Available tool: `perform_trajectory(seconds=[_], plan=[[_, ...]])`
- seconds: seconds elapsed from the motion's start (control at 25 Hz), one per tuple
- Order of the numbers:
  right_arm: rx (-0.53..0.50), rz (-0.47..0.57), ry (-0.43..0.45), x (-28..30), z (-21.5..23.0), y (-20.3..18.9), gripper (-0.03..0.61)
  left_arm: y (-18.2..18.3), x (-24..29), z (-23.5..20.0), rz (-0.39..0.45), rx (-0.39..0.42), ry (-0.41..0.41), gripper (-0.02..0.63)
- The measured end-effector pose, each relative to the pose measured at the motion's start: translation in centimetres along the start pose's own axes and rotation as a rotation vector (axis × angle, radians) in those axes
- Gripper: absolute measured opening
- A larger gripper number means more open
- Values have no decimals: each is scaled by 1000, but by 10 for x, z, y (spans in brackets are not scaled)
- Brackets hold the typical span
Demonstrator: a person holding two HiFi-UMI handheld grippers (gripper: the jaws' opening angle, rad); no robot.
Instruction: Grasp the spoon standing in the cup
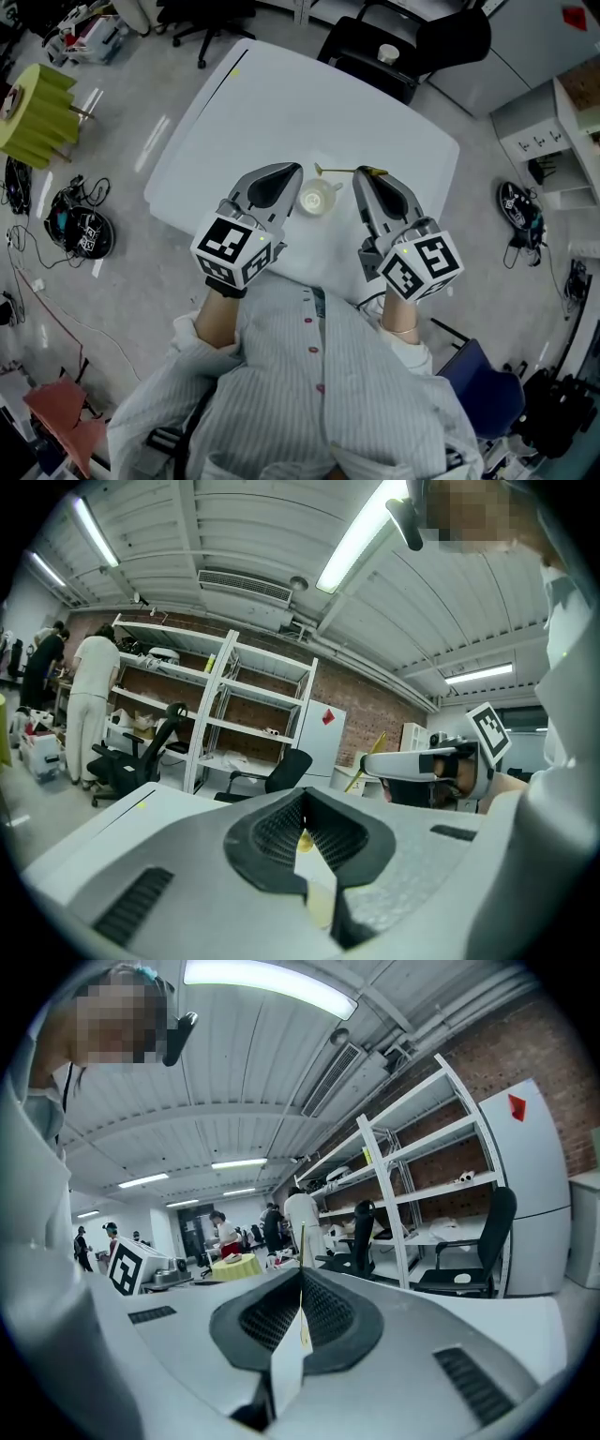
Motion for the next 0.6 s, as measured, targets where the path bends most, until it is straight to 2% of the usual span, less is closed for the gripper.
perform_trajectory(seconds=[0.32,0.6], plan=[[-55,74,4,-13,-15,33,12,22,-10,8,41,29,-29,8],[-74,91,-15,-33,-20,46,12,34,-17,17,66,42,-56,8]])
Point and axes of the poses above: the fingertips, and each gripper's own axes: x forward along the fingers, z to its right, y out of its top, the point moved 1 cm from there along -x, backward along the fingers
